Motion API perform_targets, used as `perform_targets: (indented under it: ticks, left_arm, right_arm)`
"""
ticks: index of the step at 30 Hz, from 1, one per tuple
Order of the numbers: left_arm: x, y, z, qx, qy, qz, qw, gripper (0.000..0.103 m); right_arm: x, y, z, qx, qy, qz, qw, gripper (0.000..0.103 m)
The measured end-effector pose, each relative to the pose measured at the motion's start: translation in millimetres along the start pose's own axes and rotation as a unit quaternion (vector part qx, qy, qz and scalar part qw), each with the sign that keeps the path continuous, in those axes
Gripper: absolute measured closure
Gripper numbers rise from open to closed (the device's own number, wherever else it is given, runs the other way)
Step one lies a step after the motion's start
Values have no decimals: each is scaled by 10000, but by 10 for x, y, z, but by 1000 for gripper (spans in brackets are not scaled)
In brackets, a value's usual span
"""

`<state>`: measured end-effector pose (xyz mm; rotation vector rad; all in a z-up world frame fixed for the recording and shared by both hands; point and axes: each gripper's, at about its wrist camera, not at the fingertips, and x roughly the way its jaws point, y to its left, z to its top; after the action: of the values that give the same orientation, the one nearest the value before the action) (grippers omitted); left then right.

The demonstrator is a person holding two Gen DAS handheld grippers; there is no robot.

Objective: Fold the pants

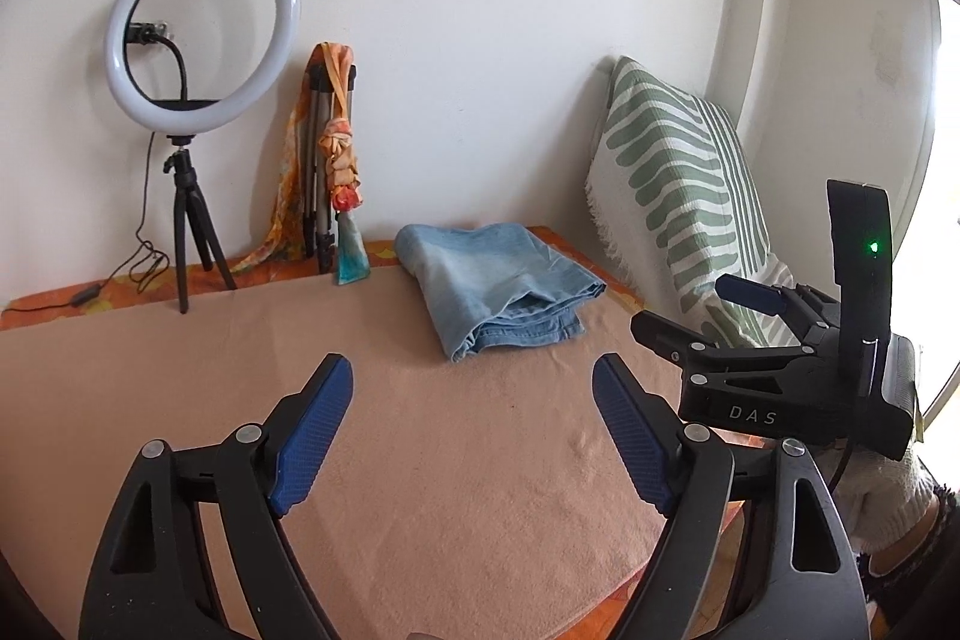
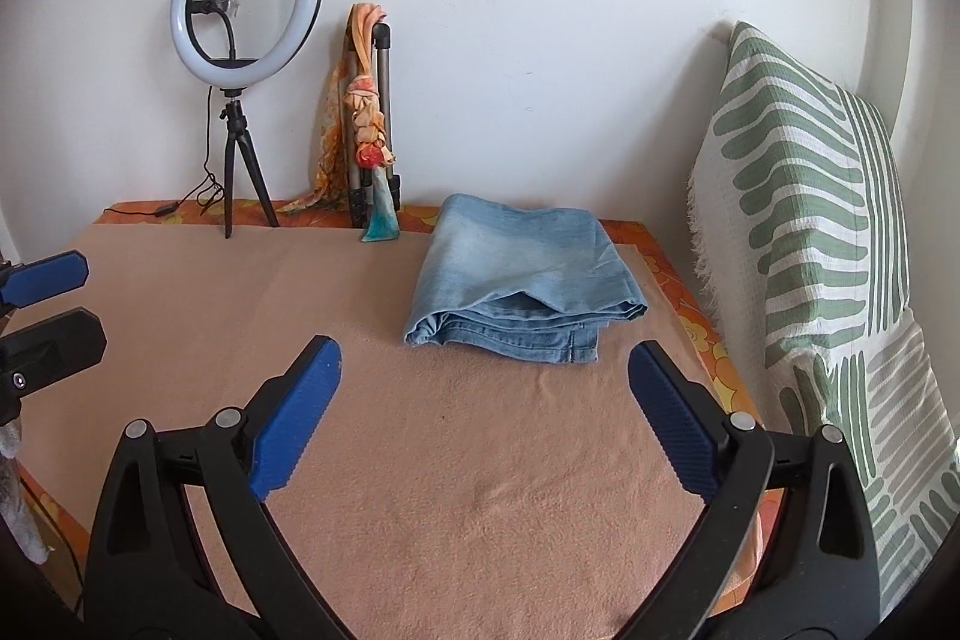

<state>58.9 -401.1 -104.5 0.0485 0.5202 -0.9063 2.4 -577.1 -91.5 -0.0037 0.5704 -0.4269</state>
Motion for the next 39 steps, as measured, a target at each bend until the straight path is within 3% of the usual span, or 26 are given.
perform_targets:
  ticks: [17,36,37,39]
  left_arm:
    - [-145,-90,-295,709,-139,737,9947,20]
    - [-95,-69,-398,768,-29,933,9927,19]
    - [-92,-71,-404,790,-28,976,9921,18]
    - [-92,-81,-414,836,-46,1038,9911,2]
  right_arm:
    - [-206,225,-324,-7,-364,-335,9988,0]
    - [-129,183,-398,253,-369,-416,9981,0]
    - [-129,178,-402,268,-380,-423,9980,0]
    - [-128,176,-405,267,-375,-415,9981,0]
